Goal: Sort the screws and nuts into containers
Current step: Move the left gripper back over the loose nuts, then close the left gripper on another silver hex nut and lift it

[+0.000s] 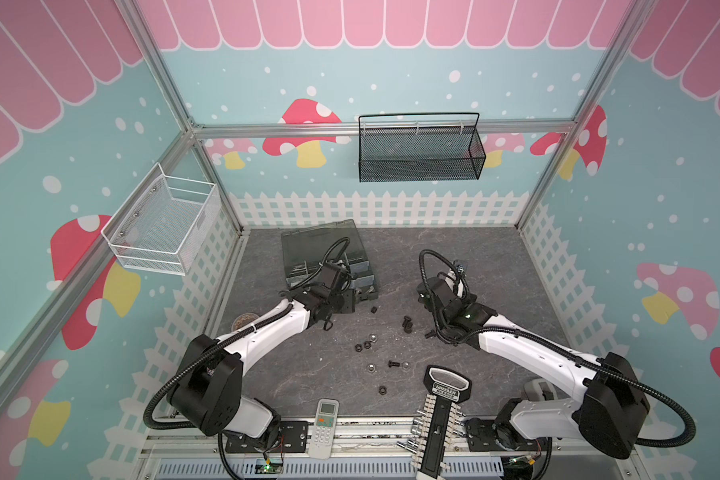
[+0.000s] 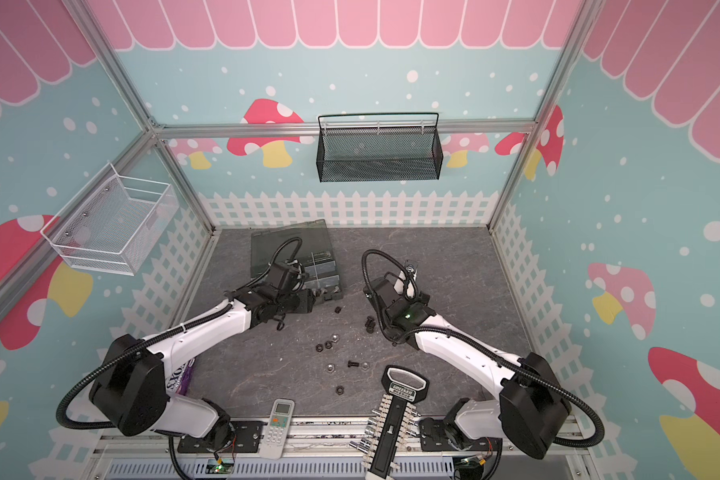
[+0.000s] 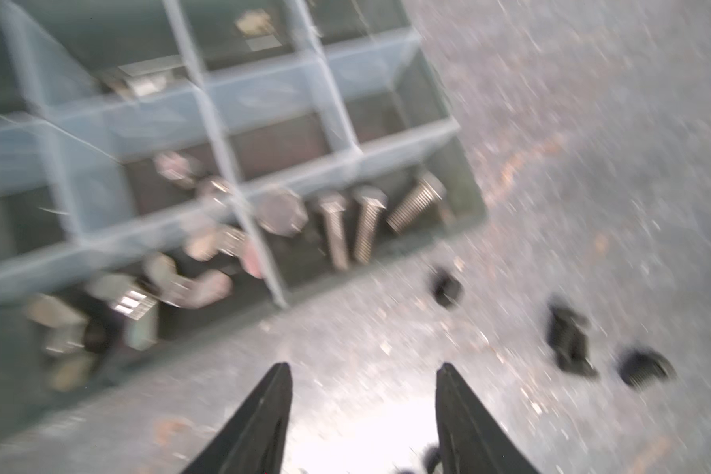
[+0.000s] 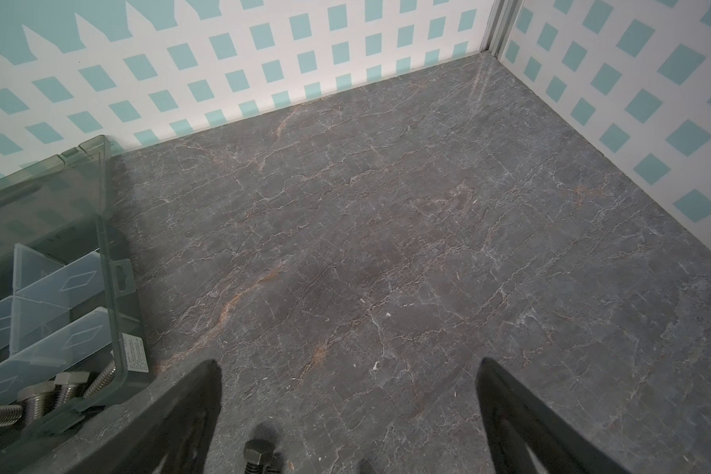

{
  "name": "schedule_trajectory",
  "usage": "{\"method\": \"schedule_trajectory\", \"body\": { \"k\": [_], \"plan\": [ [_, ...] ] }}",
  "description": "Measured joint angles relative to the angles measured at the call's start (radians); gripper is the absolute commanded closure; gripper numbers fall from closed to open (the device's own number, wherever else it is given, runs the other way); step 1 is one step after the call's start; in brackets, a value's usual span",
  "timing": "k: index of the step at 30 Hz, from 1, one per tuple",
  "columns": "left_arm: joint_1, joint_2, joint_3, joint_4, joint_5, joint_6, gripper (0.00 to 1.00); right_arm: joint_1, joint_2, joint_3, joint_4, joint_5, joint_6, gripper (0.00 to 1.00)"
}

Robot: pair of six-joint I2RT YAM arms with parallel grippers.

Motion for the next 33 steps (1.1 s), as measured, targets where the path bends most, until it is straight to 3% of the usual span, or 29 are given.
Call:
{"method": "schedule_trajectory", "body": {
  "k": [13, 23, 33],
  "plan": [
    [-0.171, 0.148, -0.016, 0.003, 0.074, -0.007, 0.31, -0.005, -0.026, -0.005, -0.003, 0.003, 0.009, 0.02],
    [-0.220, 0.274, 0.089, -0.061, 0.069, 0.044, 0.44, -0.020, -0.154, -0.067, -0.019, 0.042, 0.039, 0.02],
    [-0.252, 0.345, 0.149, -0.163, -0.006, 0.066, 0.50, -0.026, -0.178, -0.094, -0.024, 0.054, 0.056, 0.02]
  ]
}}
